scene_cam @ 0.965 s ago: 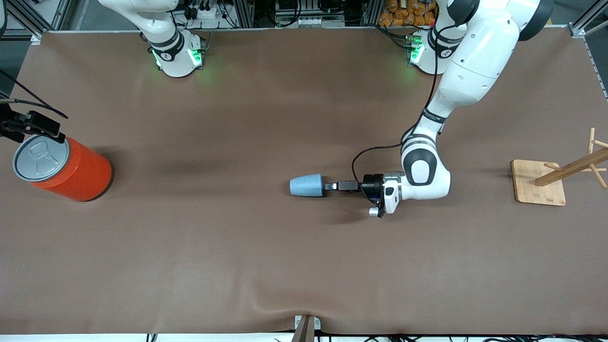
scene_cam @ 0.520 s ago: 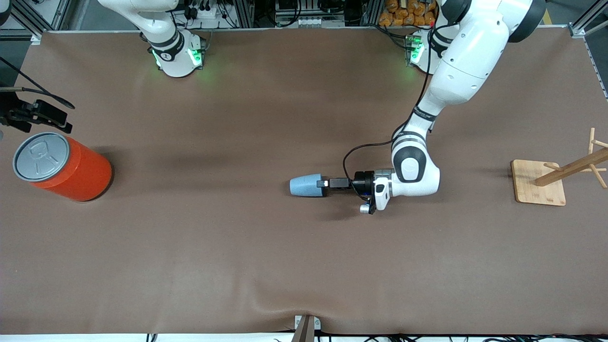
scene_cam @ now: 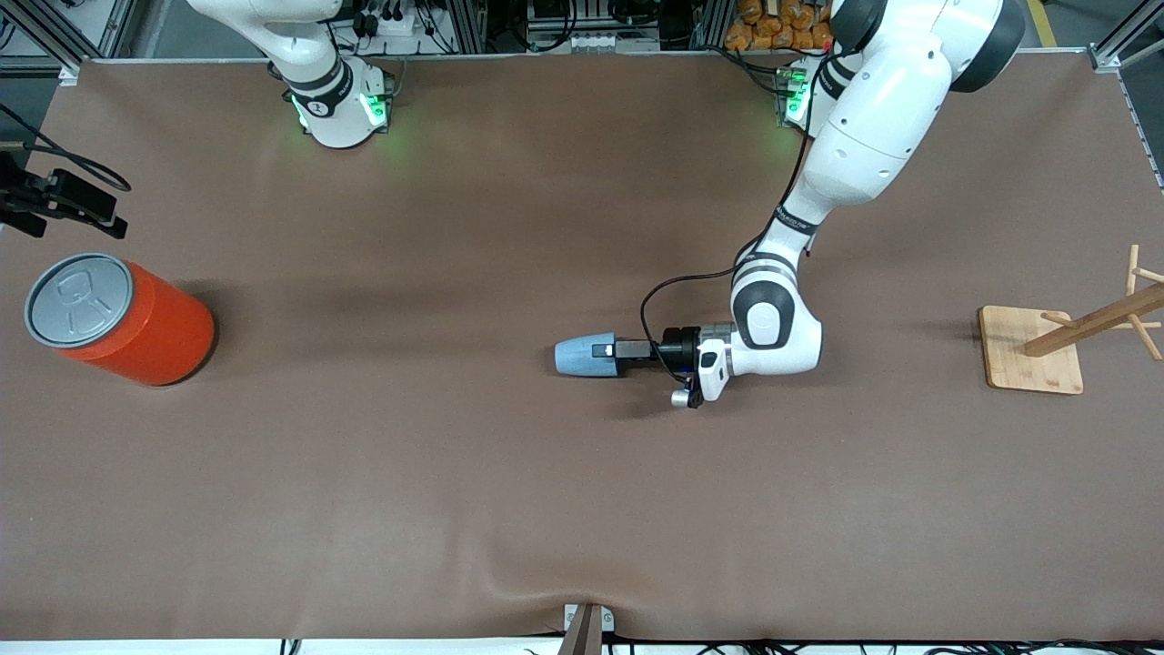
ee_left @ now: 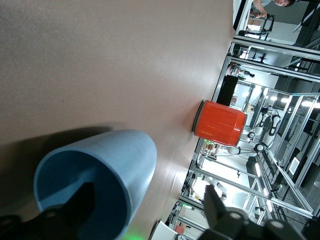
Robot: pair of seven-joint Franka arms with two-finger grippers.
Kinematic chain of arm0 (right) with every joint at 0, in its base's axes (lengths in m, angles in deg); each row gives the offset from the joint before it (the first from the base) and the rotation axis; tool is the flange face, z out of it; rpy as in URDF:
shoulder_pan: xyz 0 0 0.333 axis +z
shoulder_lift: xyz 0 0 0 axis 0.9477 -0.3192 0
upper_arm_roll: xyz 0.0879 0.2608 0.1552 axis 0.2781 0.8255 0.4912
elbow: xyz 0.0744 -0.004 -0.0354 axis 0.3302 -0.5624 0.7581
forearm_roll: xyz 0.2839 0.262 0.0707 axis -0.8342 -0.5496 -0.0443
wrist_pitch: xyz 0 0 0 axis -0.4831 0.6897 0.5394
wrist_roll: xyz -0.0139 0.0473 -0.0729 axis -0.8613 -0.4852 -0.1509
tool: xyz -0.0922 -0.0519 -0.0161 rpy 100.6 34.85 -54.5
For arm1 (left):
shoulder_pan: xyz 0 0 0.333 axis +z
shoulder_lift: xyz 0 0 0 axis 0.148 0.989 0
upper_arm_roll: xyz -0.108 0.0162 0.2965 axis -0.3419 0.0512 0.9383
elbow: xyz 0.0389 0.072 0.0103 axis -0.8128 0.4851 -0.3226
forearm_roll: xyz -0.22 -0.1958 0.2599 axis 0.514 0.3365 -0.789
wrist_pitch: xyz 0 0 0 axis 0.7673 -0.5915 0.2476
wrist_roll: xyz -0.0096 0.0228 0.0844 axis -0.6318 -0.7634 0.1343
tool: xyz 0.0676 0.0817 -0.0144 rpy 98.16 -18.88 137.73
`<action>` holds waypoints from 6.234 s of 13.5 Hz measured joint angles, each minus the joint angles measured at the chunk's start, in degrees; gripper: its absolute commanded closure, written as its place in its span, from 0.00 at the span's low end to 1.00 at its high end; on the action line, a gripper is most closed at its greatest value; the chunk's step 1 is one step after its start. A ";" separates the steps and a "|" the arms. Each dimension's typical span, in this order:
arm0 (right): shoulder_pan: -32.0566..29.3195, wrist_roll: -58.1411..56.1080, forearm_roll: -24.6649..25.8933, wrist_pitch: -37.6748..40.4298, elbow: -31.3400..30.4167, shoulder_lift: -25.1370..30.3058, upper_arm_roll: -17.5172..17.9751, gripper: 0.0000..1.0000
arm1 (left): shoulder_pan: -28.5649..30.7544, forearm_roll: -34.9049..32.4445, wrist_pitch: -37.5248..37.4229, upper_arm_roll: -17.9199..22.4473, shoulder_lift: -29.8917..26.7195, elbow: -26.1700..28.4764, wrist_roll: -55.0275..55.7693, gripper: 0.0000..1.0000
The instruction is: Flip cup
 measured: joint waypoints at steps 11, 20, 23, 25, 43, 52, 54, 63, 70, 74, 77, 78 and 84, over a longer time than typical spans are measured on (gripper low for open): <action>-0.04 -0.01 -0.67 4.06 1.43 -0.45 -0.32 0.00 | 0.68 0.38 -0.11 0.60 0.73 -1.67 -2.35 1.00; -0.04 -0.01 -0.88 4.18 1.54 -0.46 -0.25 0.00 | 4.49 -18.31 -6.83 0.67 -9.97 -6.69 26.75 1.00; -0.05 -0.01 -0.90 4.10 1.55 -0.46 -0.28 0.00 | 6.48 -39.15 -6.93 1.10 -15.94 -6.29 36.00 1.00; -0.06 -0.01 -0.91 4.05 1.56 -0.46 -0.30 0.00 | 9.10 -54.15 -7.47 1.23 -19.90 -4.52 40.76 1.00; -0.08 0.00 -1.07 3.95 1.58 -0.46 -0.40 0.00 | 18.94 -87.86 26.78 -3.28 -37.29 36.59 48.16 1.00; -0.10 0.00 -1.08 3.92 1.60 -0.46 -0.54 0.00 | 18.90 -89.20 27.60 -2.88 -35.60 36.29 50.50 0.00; -0.10 0.00 -1.09 3.91 1.60 -0.46 -0.54 0.00 | 18.92 -89.21 26.37 -2.88 -35.63 35.31 50.57 0.00; -0.11 0.00 -1.09 3.90 1.62 -0.46 -0.54 0.00 | 19.09 -89.46 -3.22 -4.09 -37.03 13.77 55.32 0.00; -0.11 0.00 -1.09 3.89 1.66 -0.46 -0.56 0.00 | 22.66 -94.44 -9.96 -3.46 -36.65 2.92 53.82 0.00; -0.11 0.00 -1.09 3.89 1.68 -0.46 -0.57 0.00 | 23.12 -94.44 -13.32 -1.08 -37.33 -0.46 51.45 0.00; -0.11 0.00 -1.09 3.89 1.70 -0.46 -0.57 0.00 | 21.77 -94.44 -25.31 1.82 -39.50 -8.35 49.19 0.00; -0.11 0.00 -1.09 3.89 1.71 -0.46 -0.58 0.00 | 21.43 -94.44 -27.78 2.95 -40.61 -10.01 47.54 0.00; -0.11 0.00 -1.09 3.89 1.74 -0.46 -0.60 0.00 | 18.04 -94.42 -33.82 11.56 -46.29 -11.34 38.71 0.00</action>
